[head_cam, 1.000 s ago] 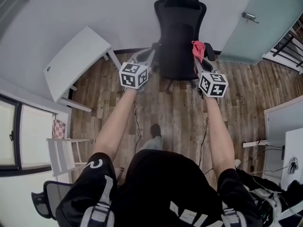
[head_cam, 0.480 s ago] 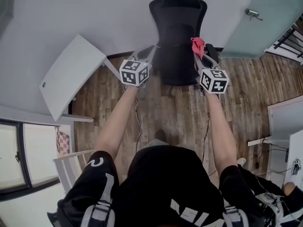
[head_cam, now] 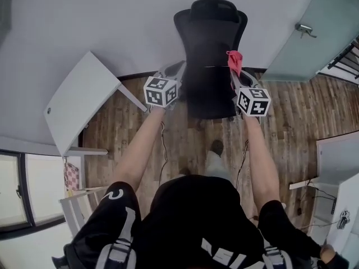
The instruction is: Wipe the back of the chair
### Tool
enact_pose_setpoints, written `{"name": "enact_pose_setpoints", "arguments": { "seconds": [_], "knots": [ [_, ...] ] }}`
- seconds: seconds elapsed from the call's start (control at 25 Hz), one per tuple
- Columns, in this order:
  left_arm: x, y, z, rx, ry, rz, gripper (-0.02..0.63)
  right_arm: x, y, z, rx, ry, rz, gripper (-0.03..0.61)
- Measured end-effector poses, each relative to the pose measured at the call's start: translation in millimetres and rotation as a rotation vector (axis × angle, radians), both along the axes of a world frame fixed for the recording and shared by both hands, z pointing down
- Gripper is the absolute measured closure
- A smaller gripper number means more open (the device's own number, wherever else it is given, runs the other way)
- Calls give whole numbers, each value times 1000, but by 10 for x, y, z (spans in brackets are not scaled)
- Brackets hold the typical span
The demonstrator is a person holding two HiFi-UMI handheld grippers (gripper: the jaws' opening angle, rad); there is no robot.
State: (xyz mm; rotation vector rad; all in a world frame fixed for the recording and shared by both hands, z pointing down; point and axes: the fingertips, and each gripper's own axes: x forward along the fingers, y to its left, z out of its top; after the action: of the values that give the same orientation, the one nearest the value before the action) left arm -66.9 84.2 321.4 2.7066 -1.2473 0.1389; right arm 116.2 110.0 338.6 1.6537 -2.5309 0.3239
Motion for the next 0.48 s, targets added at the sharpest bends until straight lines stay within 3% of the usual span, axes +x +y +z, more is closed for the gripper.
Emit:
{"name": "enact_pose_setpoints", "arguments": {
  "seconds": [0.48],
  "knots": [
    [664,-1316,-29,-16,32,-114,589,531,-1502,56,-24,-25,-141,514]
  ]
}}
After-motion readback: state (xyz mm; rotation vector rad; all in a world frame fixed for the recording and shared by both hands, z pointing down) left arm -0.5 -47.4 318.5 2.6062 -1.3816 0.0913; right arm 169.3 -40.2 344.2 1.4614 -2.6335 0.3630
